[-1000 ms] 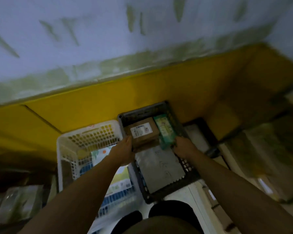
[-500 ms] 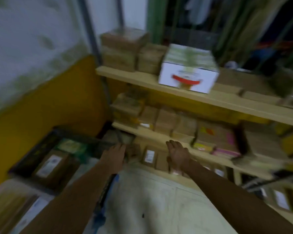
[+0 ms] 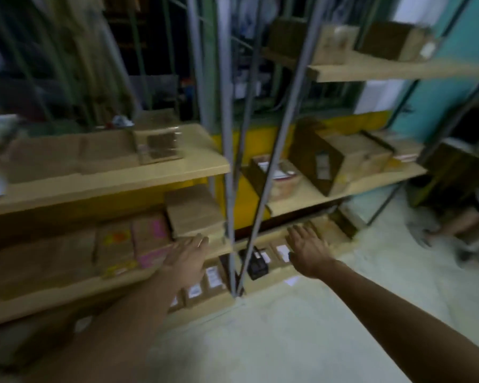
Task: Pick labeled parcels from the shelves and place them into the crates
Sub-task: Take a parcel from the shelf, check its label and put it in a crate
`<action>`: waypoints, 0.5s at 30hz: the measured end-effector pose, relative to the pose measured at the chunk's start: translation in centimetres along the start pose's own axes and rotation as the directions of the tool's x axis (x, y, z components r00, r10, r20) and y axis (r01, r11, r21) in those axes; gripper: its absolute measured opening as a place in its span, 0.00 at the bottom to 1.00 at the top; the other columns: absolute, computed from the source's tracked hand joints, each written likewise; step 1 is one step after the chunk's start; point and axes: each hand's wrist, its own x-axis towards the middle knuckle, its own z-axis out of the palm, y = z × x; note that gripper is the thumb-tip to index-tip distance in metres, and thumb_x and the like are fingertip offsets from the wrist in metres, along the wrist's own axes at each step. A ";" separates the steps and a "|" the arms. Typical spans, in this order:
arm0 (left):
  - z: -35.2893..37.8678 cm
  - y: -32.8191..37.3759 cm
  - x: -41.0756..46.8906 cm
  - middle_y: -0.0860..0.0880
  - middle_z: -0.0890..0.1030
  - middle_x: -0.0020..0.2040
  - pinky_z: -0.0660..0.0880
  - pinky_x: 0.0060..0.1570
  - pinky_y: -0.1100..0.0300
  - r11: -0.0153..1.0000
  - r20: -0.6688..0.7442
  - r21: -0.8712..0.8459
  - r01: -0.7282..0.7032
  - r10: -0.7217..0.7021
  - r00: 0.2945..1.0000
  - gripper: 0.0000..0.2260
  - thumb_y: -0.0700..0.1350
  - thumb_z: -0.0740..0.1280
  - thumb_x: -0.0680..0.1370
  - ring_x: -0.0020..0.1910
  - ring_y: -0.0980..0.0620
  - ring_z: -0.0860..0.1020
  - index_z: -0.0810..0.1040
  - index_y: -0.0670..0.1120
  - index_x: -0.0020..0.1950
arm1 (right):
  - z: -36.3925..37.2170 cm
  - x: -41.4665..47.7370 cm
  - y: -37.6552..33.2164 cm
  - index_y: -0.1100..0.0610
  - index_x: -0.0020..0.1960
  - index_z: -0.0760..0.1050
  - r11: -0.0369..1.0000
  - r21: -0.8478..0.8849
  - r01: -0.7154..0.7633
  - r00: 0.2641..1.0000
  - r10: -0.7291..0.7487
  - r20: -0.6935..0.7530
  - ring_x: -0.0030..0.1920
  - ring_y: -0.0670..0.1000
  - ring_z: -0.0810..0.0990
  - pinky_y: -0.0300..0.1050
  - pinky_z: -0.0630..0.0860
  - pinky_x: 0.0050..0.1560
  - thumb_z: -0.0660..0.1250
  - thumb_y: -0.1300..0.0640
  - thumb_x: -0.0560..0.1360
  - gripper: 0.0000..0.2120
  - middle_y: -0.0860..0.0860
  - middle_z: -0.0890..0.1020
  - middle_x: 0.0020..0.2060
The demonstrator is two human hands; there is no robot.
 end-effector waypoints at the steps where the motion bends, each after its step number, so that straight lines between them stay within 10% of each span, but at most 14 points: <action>1: -0.8 2.6 1.7 0.46 0.57 0.81 0.63 0.73 0.44 0.999 0.020 0.027 -0.041 0.041 0.999 0.33 0.48 0.65 0.80 0.78 0.44 0.61 0.54 0.47 0.82 | -0.6 -0.2 3.4 0.56 0.82 0.54 0.999 0.012 -0.053 0.999 0.053 -0.008 0.80 0.56 0.55 0.60 0.63 0.74 0.60 0.45 0.80 0.35 0.53 0.58 0.81; 15: -12.1 22.0 31.2 0.42 0.59 0.78 0.63 0.72 0.44 0.883 0.000 0.313 -0.350 0.368 0.930 0.29 0.47 0.61 0.79 0.77 0.41 0.58 0.56 0.44 0.79 | -3.5 7.9 27.0 0.52 0.81 0.52 0.944 0.071 -0.321 0.947 0.319 0.045 0.79 0.58 0.57 0.61 0.67 0.71 0.62 0.44 0.80 0.35 0.54 0.58 0.80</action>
